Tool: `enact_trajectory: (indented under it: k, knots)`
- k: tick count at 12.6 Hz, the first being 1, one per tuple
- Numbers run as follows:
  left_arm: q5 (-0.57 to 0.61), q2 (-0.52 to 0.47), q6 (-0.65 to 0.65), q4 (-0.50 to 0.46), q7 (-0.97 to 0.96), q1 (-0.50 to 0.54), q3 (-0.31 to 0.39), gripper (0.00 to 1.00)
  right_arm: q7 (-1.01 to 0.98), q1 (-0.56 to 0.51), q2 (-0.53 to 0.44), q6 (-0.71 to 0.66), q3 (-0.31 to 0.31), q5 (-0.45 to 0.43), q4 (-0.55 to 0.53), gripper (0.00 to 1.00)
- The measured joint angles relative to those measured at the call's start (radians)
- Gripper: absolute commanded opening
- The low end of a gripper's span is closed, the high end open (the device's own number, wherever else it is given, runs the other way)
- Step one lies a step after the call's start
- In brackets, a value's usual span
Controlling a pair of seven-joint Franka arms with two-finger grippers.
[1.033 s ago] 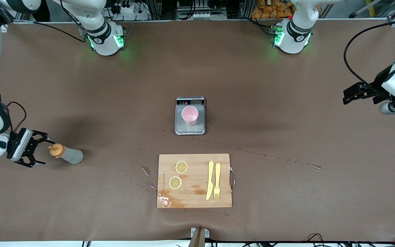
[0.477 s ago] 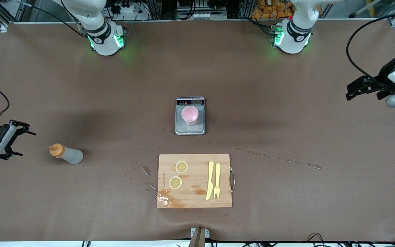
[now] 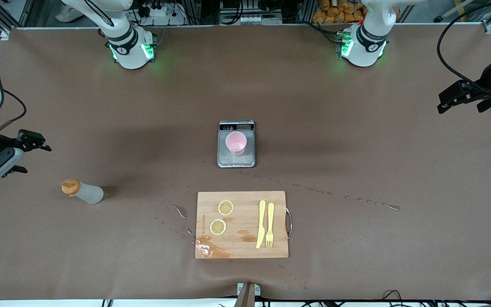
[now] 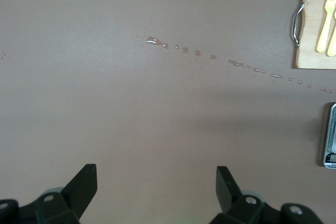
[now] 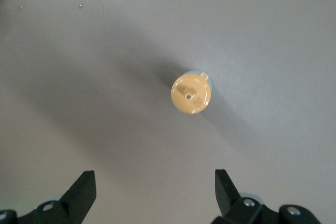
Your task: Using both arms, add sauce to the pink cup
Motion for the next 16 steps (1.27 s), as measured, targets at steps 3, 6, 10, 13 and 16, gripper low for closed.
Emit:
enact_trajectory:
  k: [3,6,10,13,16]
  knots:
    - [0.0,0.0,-0.005,0.0,0.0,0.0,0.0,1.0,0.169,-0.021,-0.073,-0.069,-0.008,-0.028,-0.001,1.0]
    - [0.0,0.0,-0.008,0.0,0.001,0.0,0.0,1.0,0.321,-0.037,-0.153,-0.145,-0.009,-0.031,-0.006,1.0]
    - [0.0,0.0,-0.018,0.0,0.001,0.001,0.0,1.0,0.628,-0.031,-0.226,-0.185,0.037,-0.053,-0.005,1.0]
    - [0.0,-0.002,-0.018,0.016,0.001,0.0,0.0,1.0,0.851,-0.016,-0.257,-0.245,0.121,-0.098,0.023,1.0]
    - [0.0,-0.014,-0.033,0.025,0.001,0.0,0.0,1.0,0.879,-0.006,-0.26,-0.314,0.139,-0.103,0.104,1.0]
